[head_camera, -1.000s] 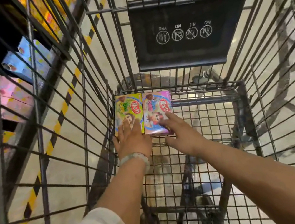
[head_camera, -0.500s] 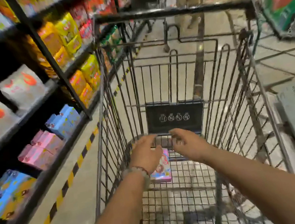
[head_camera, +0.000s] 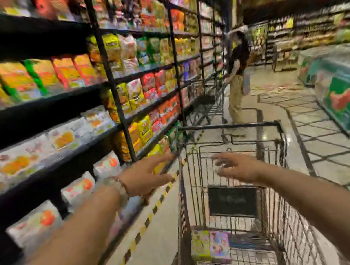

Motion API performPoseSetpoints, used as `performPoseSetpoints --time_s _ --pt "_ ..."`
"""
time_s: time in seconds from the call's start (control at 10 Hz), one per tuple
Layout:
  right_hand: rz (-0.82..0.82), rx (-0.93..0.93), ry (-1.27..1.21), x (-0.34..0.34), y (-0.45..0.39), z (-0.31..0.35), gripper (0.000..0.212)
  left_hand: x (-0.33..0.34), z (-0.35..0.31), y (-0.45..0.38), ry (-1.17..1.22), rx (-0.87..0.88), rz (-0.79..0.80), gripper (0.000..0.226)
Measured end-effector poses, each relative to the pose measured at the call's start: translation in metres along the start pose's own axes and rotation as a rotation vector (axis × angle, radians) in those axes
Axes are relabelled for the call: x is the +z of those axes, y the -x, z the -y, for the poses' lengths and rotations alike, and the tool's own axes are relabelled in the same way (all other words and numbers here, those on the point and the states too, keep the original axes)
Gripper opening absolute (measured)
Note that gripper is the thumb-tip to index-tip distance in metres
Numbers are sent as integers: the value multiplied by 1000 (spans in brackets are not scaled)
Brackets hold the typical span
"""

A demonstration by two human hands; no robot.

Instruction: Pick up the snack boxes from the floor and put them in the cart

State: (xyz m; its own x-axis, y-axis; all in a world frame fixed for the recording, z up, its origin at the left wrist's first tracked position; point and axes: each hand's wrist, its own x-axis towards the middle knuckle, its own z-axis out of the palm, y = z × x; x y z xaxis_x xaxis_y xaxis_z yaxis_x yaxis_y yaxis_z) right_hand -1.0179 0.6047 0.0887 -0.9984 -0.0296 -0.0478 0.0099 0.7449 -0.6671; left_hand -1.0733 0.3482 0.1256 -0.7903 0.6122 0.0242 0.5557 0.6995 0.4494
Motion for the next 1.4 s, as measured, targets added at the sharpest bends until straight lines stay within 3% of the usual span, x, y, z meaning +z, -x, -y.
performPoseSetpoints --time_s 0.3,0.4,0.7,0.8,0.9,1.0,1.1,1.4 --pt "320 -391 268 20 37 168 60 -90 -10 186 -101 -202 -121 52" --pt "349 -631 367 51 56 225 61 -97 -16 270 -143 -383 -162 55" --pt "580 -1098 392 149 140 329 58 -79 -48 471 -276 -835 -248 65" --pt "651 -1275 390 190 194 377 58 -69 -67 574 -327 -1053 -272 82" --pt "657 -1405 428 214 236 408 59 -60 -86 638 -344 -1193 -338 86" --pt "695 -1602 467 253 314 454 60 -44 -165 724 -363 -1342 -401 81" --pt "713 -1701 461 278 371 480 62 -33 -204 764 -316 -1398 -447 71" --pt "1031 -1978 329 372 624 556 59 26 -342 976 -317 -1701 -526 62"
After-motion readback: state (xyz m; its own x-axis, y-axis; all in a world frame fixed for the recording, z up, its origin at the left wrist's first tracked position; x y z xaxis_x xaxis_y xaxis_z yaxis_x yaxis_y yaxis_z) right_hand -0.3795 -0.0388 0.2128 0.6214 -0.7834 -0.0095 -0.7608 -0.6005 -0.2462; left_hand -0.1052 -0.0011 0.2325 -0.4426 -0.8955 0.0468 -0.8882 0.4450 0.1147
